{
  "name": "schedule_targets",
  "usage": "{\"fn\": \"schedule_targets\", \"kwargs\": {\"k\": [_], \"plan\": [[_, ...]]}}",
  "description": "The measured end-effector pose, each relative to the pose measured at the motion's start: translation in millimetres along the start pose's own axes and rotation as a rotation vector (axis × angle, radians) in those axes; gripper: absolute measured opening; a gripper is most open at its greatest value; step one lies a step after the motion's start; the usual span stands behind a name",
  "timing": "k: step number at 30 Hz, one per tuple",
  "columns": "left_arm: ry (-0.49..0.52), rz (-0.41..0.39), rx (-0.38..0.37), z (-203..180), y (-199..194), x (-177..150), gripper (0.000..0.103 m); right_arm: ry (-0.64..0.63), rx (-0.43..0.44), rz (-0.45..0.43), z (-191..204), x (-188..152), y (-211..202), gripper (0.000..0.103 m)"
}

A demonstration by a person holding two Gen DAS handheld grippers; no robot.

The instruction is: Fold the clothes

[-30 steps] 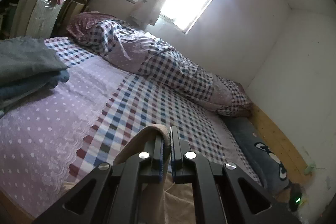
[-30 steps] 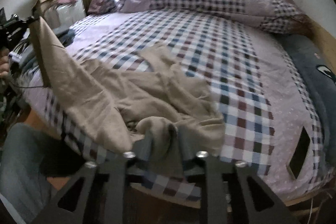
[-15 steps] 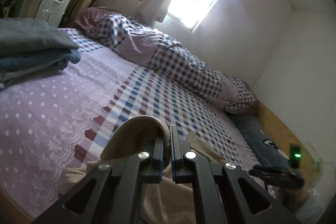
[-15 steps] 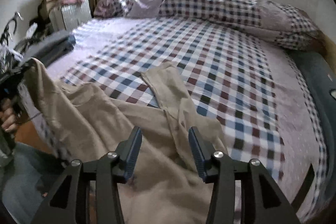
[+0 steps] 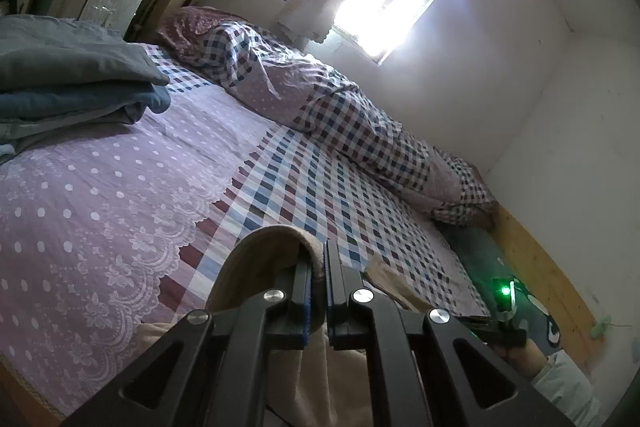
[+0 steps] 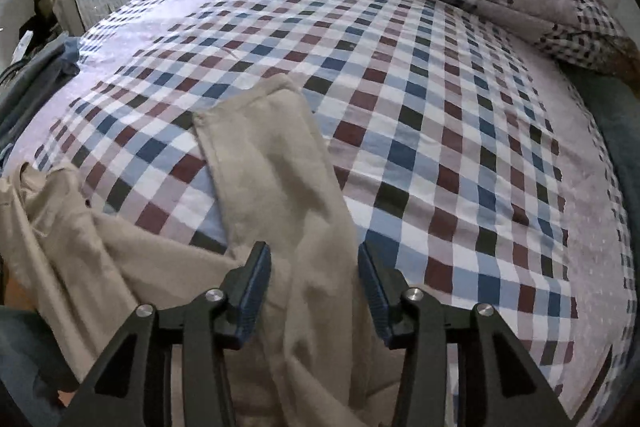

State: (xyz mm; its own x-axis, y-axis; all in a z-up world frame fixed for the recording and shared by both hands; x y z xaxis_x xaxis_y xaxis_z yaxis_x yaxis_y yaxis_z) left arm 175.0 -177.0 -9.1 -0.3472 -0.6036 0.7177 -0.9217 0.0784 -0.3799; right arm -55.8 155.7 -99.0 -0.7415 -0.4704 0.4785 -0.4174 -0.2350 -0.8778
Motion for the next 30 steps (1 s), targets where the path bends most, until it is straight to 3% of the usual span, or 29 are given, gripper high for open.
{"fn": "schedule_targets", "kwargs": {"k": [1,3,7,13,17,20,23,25,27,30], "plan": [[0.003,0.002,0.001,-0.9,0.8,-0.6,0.004,-0.005,-0.008,0.004,-1.0,0.3,1.7,0.012],[0.006,0.005,0.004,-2.5,2.1,-1.7,0.004,-0.012,-0.021,-0.011,-3.6,0.9,0.6,0.004],[0.005,-0.003,0.012,-3.4,4.2,-1.0,0.004,0.028,-0.049,-0.080,-23.5,3.2,-21.6,0.004],[0.001,-0.012,0.013,-5.6,4.0,-1.5,0.004,0.240,-0.214,-0.221,-117.8,-10.5,-97.7,0.003],[0.005,-0.017,0.014,-7.5,3.8,-1.5,0.004,0.381,-0.338,-0.217,-185.3,-50.4,-135.3,0.004],[0.003,-0.018,0.018,-7.7,3.6,-1.9,0.004,0.433,-0.383,-0.161,-206.6,-79.7,-140.0,0.004],[0.007,-0.017,0.021,-8.9,3.5,-2.8,0.004,0.452,-0.425,-0.109,-208.4,-98.9,-141.1,0.011],[0.011,-0.016,0.025,-9.4,3.4,-3.4,0.004,0.450,-0.432,-0.131,-203.0,-110.2,-152.6,0.019],[0.011,-0.015,0.027,-8.8,3.2,-3.7,0.004,0.428,-0.396,-0.176,-179.0,-97.5,-163.4,0.046],[0.007,-0.008,0.023,-8.0,4.1,-4.0,0.004,0.342,-0.289,-0.229,-137.1,-78.5,-157.0,0.050]]}}
Point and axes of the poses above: each gripper's, at about its wrist camera, not at the fingertips, and y roughly the way its jaws point, z to its left, x to its top, the point moved 5 cm from there along y, roughly the way its jaws point, and after that the axes turned 2 degrees about x, right-handed, at the moved point
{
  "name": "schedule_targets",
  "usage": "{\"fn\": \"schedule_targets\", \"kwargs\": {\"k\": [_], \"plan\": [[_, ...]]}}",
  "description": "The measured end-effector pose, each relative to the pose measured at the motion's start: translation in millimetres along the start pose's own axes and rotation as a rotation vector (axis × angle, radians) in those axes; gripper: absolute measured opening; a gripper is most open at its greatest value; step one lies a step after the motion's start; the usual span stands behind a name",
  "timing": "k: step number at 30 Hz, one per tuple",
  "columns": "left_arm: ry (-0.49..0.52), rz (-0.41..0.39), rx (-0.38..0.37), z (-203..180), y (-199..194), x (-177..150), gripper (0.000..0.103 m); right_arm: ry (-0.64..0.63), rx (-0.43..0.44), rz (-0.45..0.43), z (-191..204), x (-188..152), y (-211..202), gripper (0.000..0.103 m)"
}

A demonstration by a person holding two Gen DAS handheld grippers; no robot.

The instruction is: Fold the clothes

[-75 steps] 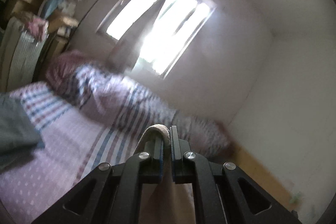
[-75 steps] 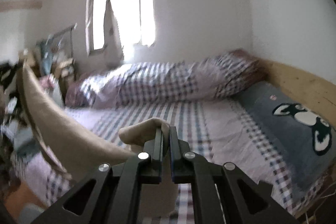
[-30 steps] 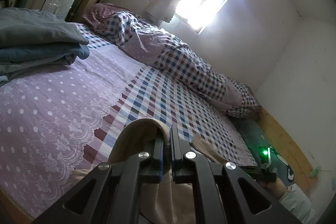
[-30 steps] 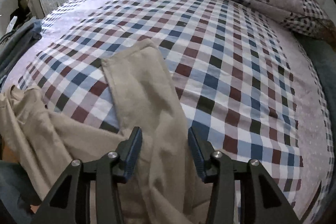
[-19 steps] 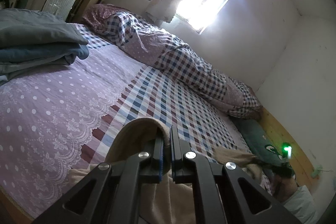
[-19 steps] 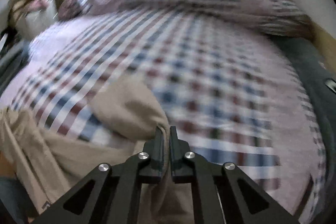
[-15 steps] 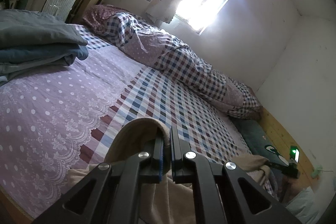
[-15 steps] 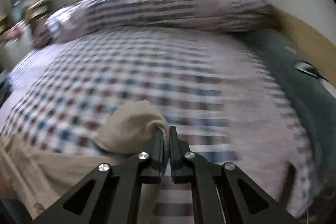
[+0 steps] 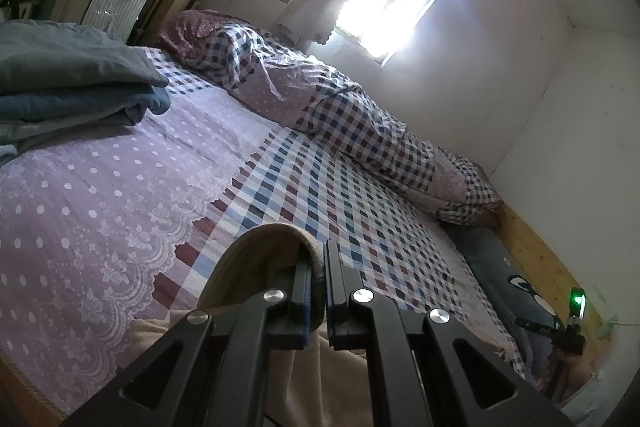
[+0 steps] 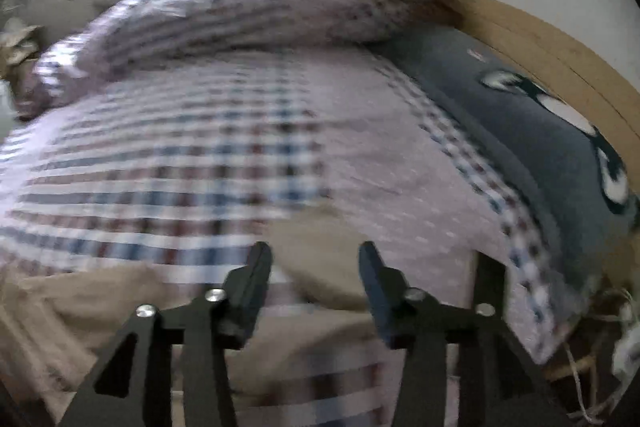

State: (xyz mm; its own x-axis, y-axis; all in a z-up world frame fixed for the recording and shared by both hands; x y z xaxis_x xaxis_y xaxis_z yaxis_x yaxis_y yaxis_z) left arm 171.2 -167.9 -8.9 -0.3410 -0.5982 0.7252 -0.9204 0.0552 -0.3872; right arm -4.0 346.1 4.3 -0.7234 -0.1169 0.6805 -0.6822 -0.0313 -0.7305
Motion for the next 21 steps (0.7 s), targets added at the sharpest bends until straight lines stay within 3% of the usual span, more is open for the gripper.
{"fn": "schedule_targets", "kwargs": {"k": [5,8,12,17,19,21], "plan": [[0.011,0.036,-0.021,-5.2,3.9,-6.3,0.004,-0.295,0.312,0.057,129.8,-22.4,-9.0,0.050],[0.022,0.066,-0.037,-10.6,6.6,-12.4,0.004,-0.434,0.439,0.105,189.9,-43.4,-8.2,0.050],[0.049,0.099,-0.059,-19.6,6.3,-21.8,0.004,-0.596,0.452,0.152,243.5,-67.7,5.3,0.049],[0.055,0.108,-0.066,-18.2,2.8,-22.0,0.004,-0.676,0.435,0.208,268.5,-84.8,26.4,0.049],[0.044,0.104,-0.067,-14.7,0.5,-20.2,0.004,-0.695,0.422,0.220,272.8,-89.4,31.8,0.039],[0.023,0.097,-0.069,-9.7,-3.1,-18.1,0.004,-0.706,0.403,0.212,272.9,-91.7,29.9,0.009]]}}
Point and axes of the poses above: each gripper's, at about its wrist camera, not at the fingertips, and y roughly the way its jaws point, z to its left, x to its top, the point moved 5 cm from there along y, roughly the way its jaws point, and after that the axes turned 2 degrees about x, right-handed, at the moved point
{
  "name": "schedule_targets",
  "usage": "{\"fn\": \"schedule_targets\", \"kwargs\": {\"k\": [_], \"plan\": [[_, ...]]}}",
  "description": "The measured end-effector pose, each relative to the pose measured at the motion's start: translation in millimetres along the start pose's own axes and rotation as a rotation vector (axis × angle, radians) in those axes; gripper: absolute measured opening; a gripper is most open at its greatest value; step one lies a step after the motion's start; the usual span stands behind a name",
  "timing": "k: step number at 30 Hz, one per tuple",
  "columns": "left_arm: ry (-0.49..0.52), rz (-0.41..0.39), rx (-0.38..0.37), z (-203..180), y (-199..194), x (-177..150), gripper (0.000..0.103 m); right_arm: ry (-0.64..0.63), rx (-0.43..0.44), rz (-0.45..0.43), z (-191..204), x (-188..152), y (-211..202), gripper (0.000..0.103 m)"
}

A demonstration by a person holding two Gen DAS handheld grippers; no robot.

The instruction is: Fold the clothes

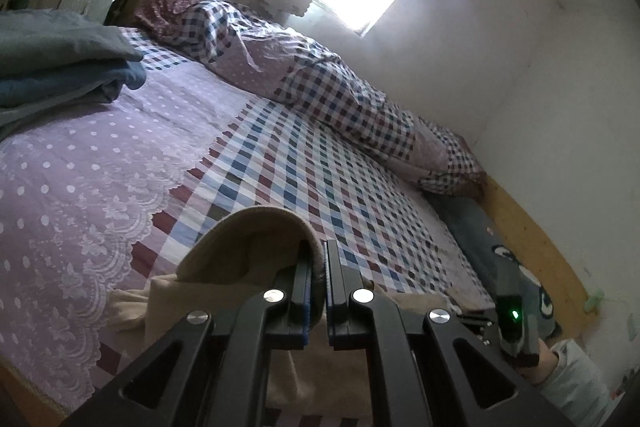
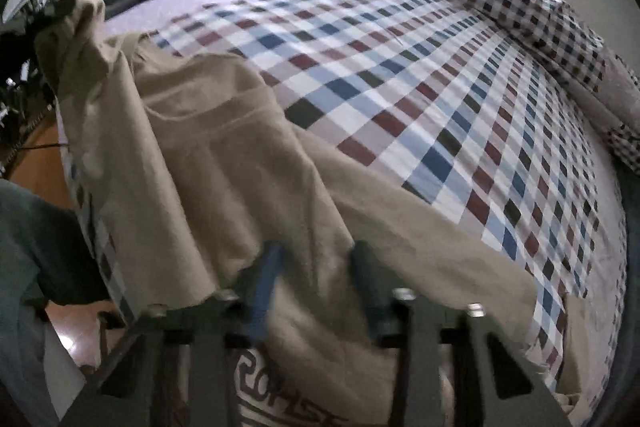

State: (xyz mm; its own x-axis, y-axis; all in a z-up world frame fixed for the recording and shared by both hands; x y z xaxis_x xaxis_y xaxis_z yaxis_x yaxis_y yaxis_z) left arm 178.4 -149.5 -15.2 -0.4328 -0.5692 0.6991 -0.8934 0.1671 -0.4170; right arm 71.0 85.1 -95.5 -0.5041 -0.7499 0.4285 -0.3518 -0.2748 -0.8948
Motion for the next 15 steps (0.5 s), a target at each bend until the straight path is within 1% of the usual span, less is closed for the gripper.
{"fn": "schedule_targets", "kwargs": {"k": [2,5,7,12,14,15], "plan": [[-0.021,-0.002,-0.003,4.8,-3.6,0.6,0.004,-0.017,-0.009,-0.013,6.8,-3.2,-11.7,0.005],[-0.041,-0.001,-0.002,9.5,-8.5,-1.1,0.004,-0.049,0.006,-0.029,23.4,-11.1,-29.5,0.004],[-0.054,0.000,0.000,12.5,-11.5,-1.8,0.004,-0.085,0.023,-0.021,41.2,-20.9,-37.1,0.004],[-0.066,-0.003,0.024,18.4,-16.7,-2.2,0.004,-0.175,0.017,0.006,87.2,-49.8,-38.5,0.004],[-0.073,-0.001,0.035,21.1,-17.7,-2.7,0.004,-0.213,0.037,0.019,106.0,-60.9,-34.9,0.004],[-0.076,0.003,0.039,22.1,-17.2,-2.9,0.004,-0.231,0.060,0.030,115.8,-66.6,-30.3,0.003]]}}
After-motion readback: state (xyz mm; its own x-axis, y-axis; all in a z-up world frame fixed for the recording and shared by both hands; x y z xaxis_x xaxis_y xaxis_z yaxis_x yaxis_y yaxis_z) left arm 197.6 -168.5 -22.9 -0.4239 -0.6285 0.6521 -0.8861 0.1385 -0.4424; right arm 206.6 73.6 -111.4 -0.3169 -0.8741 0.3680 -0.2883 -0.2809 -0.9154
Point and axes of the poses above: each gripper's, at about its wrist camera, not at the fingertips, and y roughly the way its jaws point, z to its left, x to its top, the point moved 5 cm from there along y, roughly the way its jaws point, and after that the axes turned 2 degrees about x, right-handed, at the moved point
